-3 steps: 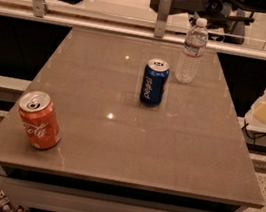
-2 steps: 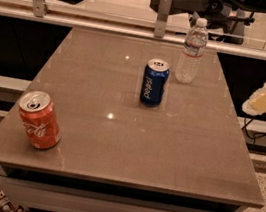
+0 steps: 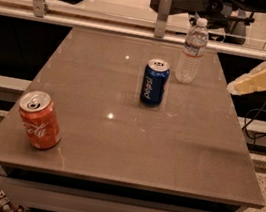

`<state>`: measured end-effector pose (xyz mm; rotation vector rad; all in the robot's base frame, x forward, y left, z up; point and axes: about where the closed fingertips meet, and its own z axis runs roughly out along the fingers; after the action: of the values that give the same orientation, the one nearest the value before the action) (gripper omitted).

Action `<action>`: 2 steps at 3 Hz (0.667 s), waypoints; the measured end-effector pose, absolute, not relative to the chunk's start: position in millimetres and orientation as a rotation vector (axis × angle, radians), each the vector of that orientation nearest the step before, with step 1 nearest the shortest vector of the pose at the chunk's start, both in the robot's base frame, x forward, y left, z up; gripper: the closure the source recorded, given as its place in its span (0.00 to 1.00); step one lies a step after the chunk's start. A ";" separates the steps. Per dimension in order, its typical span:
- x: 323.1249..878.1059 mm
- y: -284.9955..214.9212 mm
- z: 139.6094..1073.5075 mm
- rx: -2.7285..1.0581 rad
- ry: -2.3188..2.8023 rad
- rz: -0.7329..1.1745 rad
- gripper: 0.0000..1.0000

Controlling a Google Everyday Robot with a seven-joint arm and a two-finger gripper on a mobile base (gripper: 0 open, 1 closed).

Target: Move water bottle near coke can

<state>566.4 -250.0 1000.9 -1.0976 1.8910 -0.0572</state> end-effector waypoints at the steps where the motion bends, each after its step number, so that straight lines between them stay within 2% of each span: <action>1: 597.0 -249.8 989.5 -1.010 1.829 0.043 0.00; 2: 623.0 -251.6 978.0 -0.910 1.798 0.131 0.00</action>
Offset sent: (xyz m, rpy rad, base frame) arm 0.0876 -0.0115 -0.0362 0.3885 -0.0789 -0.0467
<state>623.0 -251.6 978.0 -0.9101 1.7982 0.1307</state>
